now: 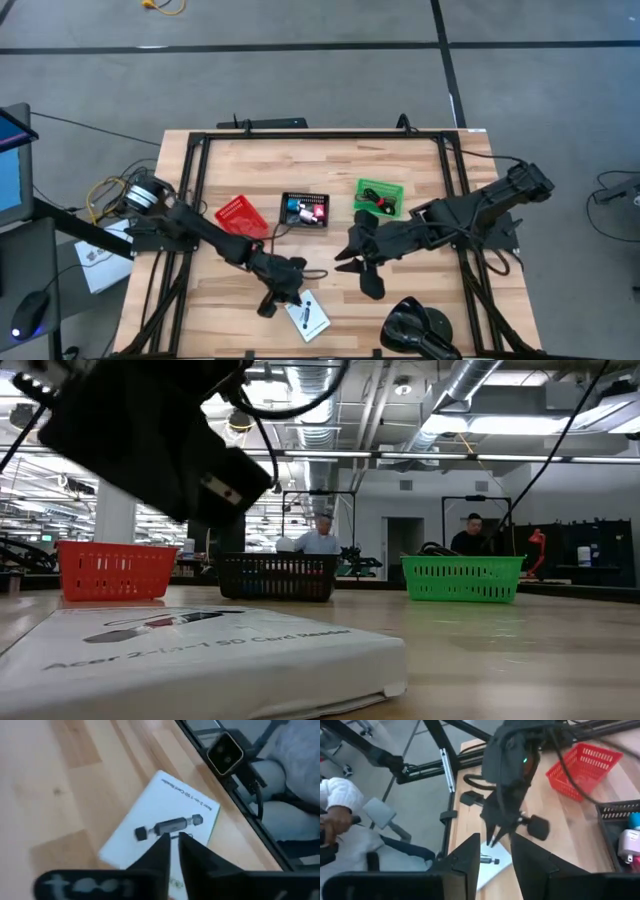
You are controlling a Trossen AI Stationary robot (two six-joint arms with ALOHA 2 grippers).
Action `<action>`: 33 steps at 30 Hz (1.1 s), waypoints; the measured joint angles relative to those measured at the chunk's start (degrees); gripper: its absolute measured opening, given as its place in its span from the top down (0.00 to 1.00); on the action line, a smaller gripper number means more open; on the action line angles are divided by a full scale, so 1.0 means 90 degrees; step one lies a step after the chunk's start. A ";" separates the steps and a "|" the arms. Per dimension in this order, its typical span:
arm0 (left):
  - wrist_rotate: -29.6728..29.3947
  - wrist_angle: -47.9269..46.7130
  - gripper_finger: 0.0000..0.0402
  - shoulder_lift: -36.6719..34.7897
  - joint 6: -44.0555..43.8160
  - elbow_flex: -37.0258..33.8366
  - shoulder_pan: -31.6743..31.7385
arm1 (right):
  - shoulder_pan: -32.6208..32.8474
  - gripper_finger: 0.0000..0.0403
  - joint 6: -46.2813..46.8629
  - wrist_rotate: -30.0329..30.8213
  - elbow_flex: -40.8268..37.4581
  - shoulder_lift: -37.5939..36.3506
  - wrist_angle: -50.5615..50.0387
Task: Pick and place items into bin
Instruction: Put the white card reader box into the red bin
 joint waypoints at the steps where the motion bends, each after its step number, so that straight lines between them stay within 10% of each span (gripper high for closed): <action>1: 0.0002 0.0098 0.97 0.0167 0.0007 0.0066 -0.0018 | -0.0032 0.76 -0.0045 -0.0005 0.0000 0.0000 -0.0057; 23: 0.0539 0.0382 1.00 0.1367 0.0304 0.0460 0.0164 | -0.0510 0.77 -0.0130 -0.0023 0.0000 -0.0012 -0.0203; 33: -0.0303 0.0287 1.00 0.1288 0.0252 0.0447 0.1073 | -0.0510 0.77 -0.0138 -0.0030 0.0000 -0.0012 -0.0222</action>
